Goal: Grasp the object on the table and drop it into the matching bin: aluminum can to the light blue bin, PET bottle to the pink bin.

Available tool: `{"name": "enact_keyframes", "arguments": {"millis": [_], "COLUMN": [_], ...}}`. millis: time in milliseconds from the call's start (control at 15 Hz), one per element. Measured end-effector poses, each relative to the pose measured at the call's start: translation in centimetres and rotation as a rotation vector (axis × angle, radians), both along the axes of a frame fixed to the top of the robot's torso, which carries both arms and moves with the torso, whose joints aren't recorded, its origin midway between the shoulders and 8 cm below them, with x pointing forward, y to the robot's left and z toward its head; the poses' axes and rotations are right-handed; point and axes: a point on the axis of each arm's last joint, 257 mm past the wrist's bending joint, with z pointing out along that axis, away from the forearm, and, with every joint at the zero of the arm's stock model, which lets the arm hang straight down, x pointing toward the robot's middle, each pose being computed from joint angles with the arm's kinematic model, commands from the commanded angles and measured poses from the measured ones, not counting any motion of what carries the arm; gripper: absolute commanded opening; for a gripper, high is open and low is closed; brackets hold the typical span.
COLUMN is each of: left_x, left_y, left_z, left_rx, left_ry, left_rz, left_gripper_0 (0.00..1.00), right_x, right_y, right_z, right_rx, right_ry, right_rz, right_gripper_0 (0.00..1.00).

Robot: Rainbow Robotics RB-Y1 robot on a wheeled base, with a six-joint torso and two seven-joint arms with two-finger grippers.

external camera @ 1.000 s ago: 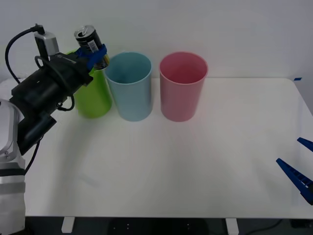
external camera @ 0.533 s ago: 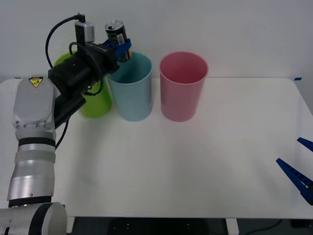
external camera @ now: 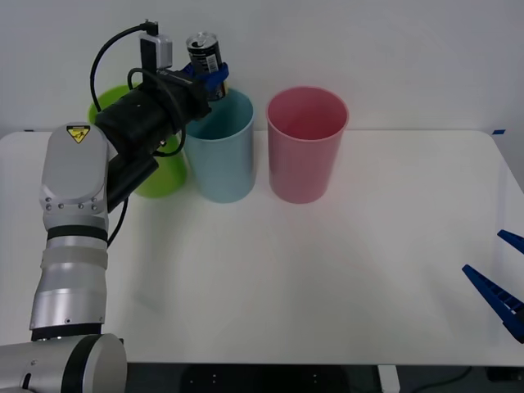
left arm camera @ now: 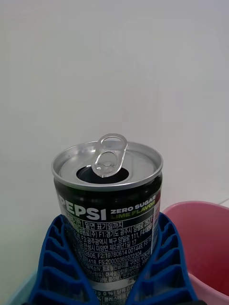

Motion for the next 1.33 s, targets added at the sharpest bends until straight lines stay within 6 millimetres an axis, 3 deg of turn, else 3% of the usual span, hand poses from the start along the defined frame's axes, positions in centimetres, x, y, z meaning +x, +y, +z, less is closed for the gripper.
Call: {"name": "enact_keyframes", "arguments": {"millis": [67, 133, 200, 267, 1333], "left_x": [0.0, 0.0, 0.0, -0.1, -1.8], "left_y": [0.1, 0.3, 0.5, 0.8, 2.7], "left_z": [0.0, 0.0, 0.1, 0.2, -0.2], "left_rx": [-0.003, -0.006, -0.008, -0.011, -0.079], "left_ry": [0.000, -0.001, -0.001, -0.002, 0.014], "left_rz": [0.002, 0.002, 0.000, -0.004, -0.075], "left_gripper_0": [0.06, 0.17, 0.63, 1.00, 1.00], "right_x": [0.0, 0.0, 0.0, 0.0, 0.0], "right_y": [0.0, 0.0, 0.0, 0.0, 0.0], "right_z": [0.0, 0.0, 0.0, 0.0, 0.0], "right_rx": [0.000, 0.000, 0.000, 0.000, 0.000], "right_ry": [0.000, 0.000, 0.000, 0.000, 0.000], "right_rz": [0.000, 0.000, 0.000, 0.000, 0.000], "right_gripper_0": [1.00, 1.00, 1.00, 1.00, 1.00]}}
